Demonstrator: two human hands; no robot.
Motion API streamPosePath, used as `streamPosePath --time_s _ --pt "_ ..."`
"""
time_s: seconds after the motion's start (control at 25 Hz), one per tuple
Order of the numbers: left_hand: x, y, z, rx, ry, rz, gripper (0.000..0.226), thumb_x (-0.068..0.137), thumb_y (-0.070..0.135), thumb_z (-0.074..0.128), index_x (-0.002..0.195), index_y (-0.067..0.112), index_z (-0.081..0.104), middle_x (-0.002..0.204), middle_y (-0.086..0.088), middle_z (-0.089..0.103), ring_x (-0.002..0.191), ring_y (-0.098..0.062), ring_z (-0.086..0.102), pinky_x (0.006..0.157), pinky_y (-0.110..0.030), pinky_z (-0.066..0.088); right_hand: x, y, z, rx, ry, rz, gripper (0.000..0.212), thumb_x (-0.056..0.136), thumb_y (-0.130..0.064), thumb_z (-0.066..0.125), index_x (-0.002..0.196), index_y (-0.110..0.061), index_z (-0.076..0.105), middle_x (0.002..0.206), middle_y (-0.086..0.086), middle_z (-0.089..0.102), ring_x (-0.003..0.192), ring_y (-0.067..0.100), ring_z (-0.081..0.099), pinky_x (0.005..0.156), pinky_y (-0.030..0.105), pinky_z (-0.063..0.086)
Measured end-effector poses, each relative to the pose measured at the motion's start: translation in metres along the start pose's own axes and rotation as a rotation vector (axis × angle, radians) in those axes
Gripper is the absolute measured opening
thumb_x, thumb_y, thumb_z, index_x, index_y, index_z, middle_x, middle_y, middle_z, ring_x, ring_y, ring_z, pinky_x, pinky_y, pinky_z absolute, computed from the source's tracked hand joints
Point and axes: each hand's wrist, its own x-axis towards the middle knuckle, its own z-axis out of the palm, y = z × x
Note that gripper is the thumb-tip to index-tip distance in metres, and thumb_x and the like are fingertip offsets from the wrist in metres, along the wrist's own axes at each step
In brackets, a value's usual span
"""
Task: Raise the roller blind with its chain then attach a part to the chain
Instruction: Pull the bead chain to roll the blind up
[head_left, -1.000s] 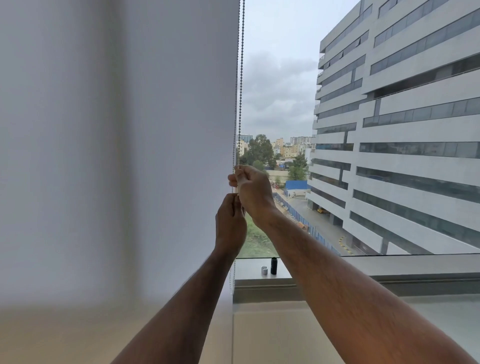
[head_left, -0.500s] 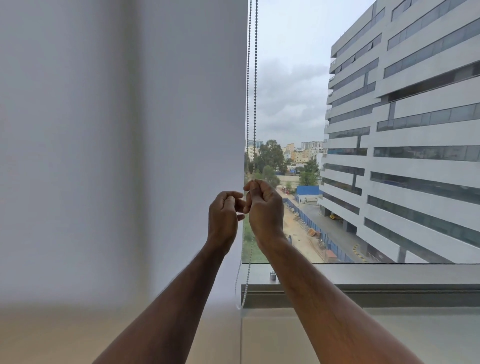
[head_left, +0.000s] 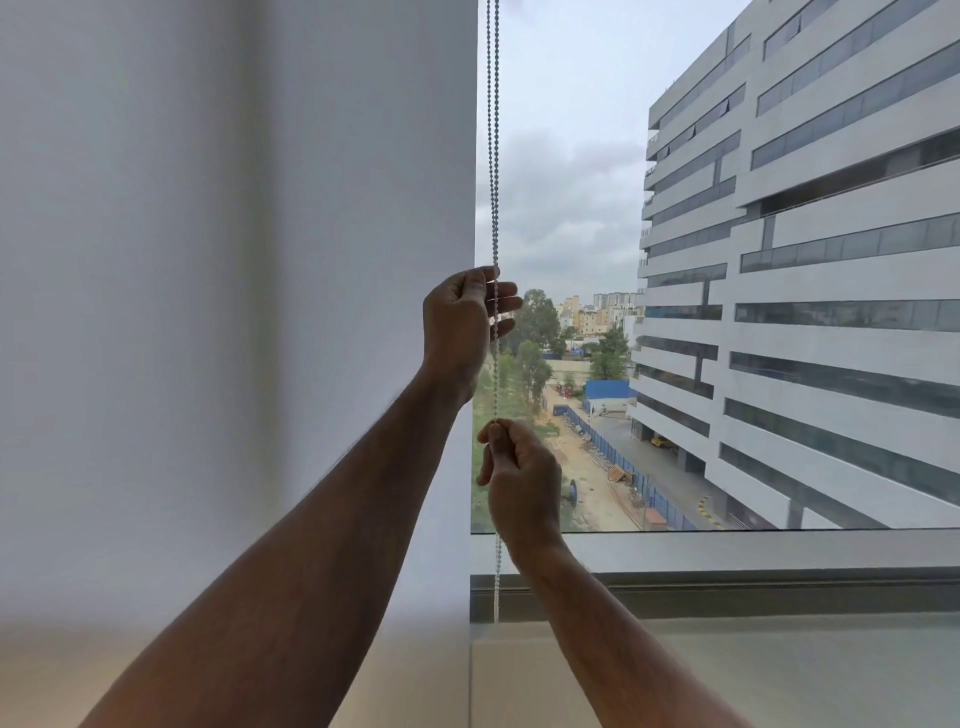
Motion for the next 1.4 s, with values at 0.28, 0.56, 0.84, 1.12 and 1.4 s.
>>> streamPosePath --time_s 0.28,0.56,0.84,1.12,1.4 --pt "-0.006 -0.008 0.008 0.044 0.046 0.095 0.029 0.106 0.007 0.049 0.093 0.015 0.074 0.066 0.0 0.059 0.048 -0.01 0.042 0.047 -0.024 0.035 -0.028 0.018 -0.011 -0.024 -0.063 0.015 0.03 0.104 -0.004 0.05 0.088 -0.02 0.069 0.056 -0.014 0.059 0.053 0.004 0.055 0.056 0.021 0.049" --pt "-0.038 -0.017 0.001 0.115 0.044 0.188 0.031 0.108 0.01 0.044 0.088 0.015 0.068 0.065 -0.001 0.053 0.047 -0.003 0.041 0.05 -0.017 0.036 -0.026 0.013 -0.02 0.062 -0.145 0.16 0.034 0.106 -0.031 0.046 0.116 -0.015 0.075 0.116 -0.004 0.073 0.107 -0.001 0.066 0.096 0.018 0.051" --pt "-0.078 -0.051 -0.024 0.201 0.054 0.17 0.03 0.108 0.011 0.045 0.089 0.011 0.068 0.066 -0.001 0.054 0.056 -0.01 0.045 0.054 -0.027 0.039 0.045 -0.049 -0.014 0.303 -0.039 0.132 0.034 0.109 -0.029 0.043 0.124 -0.013 0.069 0.111 -0.004 0.075 0.108 0.008 0.071 0.086 0.021 0.054" --pt "-0.104 -0.078 -0.04 0.297 0.058 0.161 0.037 0.11 0.016 0.044 0.08 0.023 0.064 0.061 0.002 0.056 0.055 -0.006 0.047 0.053 -0.023 0.042 0.091 -0.11 0.012 0.391 -0.129 0.129 0.027 0.107 -0.018 0.045 0.121 -0.008 0.066 0.096 0.004 0.077 0.085 0.016 0.077 0.065 0.023 0.054" --pt "-0.133 -0.106 -0.055 0.259 -0.001 0.072 0.034 0.109 0.014 0.043 0.085 0.018 0.068 0.06 0.007 0.053 0.054 -0.007 0.042 0.051 -0.023 0.037 0.081 -0.103 0.022 0.372 -0.024 0.145 0.028 0.104 -0.006 0.045 0.092 -0.008 0.071 0.06 0.0 0.051 0.042 0.004 0.038 0.039 0.019 0.029"
